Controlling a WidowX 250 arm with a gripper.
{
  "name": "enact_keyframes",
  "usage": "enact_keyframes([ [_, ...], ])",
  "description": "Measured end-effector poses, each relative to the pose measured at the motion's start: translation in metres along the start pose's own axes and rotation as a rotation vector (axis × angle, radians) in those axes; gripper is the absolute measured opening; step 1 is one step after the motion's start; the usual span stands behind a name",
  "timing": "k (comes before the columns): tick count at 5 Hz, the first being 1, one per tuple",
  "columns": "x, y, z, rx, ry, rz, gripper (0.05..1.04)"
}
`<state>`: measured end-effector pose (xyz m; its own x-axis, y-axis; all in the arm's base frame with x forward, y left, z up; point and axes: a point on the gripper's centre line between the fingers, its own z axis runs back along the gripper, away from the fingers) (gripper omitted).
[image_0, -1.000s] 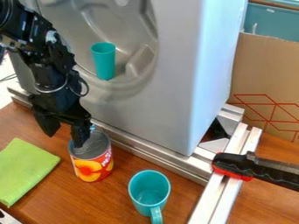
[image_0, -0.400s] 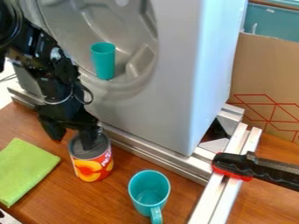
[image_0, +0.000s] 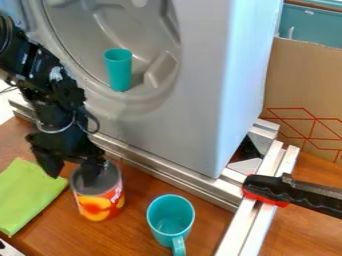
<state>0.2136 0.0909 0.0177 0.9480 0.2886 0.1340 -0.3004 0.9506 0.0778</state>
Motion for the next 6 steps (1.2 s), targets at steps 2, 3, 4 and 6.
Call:
enact_keyframes([
  [2,-0.031,-0.019,0.002,-0.071,0.074,-0.008,1.001],
  [3,-0.038,-0.041,0.004,-0.123,0.102,-0.056,1.001],
  [4,-0.047,-0.062,0.004,-0.143,0.151,-0.107,1.001],
  [6,-0.074,-0.072,0.015,-0.075,0.284,-0.153,1.001],
])
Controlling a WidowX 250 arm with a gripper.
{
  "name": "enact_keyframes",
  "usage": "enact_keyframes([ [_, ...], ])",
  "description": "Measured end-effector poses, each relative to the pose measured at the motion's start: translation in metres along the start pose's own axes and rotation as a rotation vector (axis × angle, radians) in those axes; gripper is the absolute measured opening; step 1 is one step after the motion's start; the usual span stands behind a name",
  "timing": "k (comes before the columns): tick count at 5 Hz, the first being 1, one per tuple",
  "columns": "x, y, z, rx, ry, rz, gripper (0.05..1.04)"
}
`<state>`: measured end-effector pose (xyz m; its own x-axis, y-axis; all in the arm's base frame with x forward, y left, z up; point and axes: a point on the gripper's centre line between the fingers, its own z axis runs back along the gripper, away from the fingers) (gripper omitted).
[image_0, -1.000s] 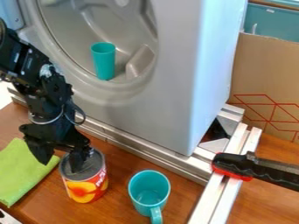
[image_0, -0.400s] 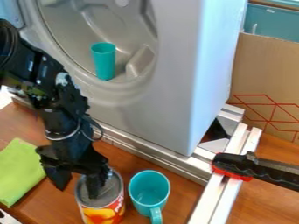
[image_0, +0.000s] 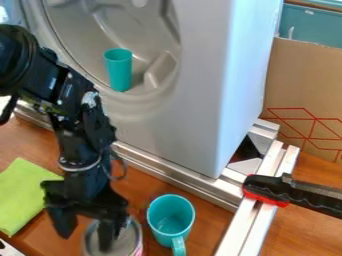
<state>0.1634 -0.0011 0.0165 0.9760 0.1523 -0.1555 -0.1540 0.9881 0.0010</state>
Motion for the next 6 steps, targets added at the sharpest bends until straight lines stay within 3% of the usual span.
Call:
enact_keyframes([
  [3,-0.005,-0.010,0.008,-0.012,0.001,-0.055,1.001],
  [4,-0.002,0.002,0.041,0.055,-0.097,-0.126,1.001],
  [5,-0.003,0.020,0.063,0.109,-0.147,-0.195,1.001],
  [6,0.006,0.023,0.071,0.118,-0.107,-0.317,1.001],
])
